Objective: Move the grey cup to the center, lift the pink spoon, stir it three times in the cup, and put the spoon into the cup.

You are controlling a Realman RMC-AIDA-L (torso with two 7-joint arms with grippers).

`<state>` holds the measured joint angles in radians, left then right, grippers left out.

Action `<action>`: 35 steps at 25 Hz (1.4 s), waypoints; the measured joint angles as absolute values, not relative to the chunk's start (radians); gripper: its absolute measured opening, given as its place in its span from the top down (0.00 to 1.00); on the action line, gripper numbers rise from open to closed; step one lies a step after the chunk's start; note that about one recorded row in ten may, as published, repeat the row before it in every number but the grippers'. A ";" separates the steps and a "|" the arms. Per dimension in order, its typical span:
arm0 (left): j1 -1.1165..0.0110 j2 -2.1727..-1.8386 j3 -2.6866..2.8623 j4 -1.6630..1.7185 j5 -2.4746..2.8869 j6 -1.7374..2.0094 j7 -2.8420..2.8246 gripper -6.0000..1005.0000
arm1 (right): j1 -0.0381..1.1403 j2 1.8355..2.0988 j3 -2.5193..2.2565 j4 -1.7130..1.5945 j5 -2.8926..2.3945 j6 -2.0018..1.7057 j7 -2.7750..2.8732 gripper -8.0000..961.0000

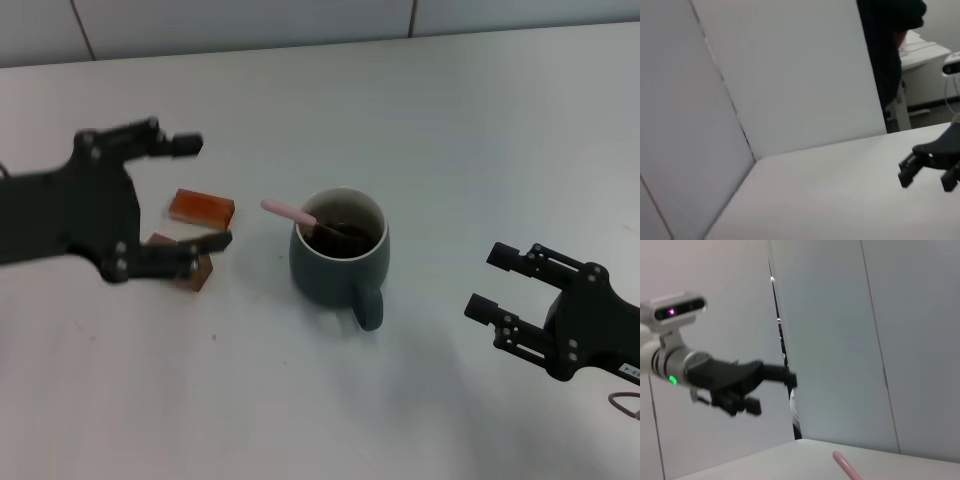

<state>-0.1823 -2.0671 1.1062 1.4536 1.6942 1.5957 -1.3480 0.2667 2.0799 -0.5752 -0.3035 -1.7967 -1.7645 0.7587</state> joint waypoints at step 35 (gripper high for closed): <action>-0.155 -2.072 1.104 0.754 1.543 1.612 -0.903 0.15 | 0.287 2.082 -0.575 -0.293 -1.802 -1.776 0.722 0.30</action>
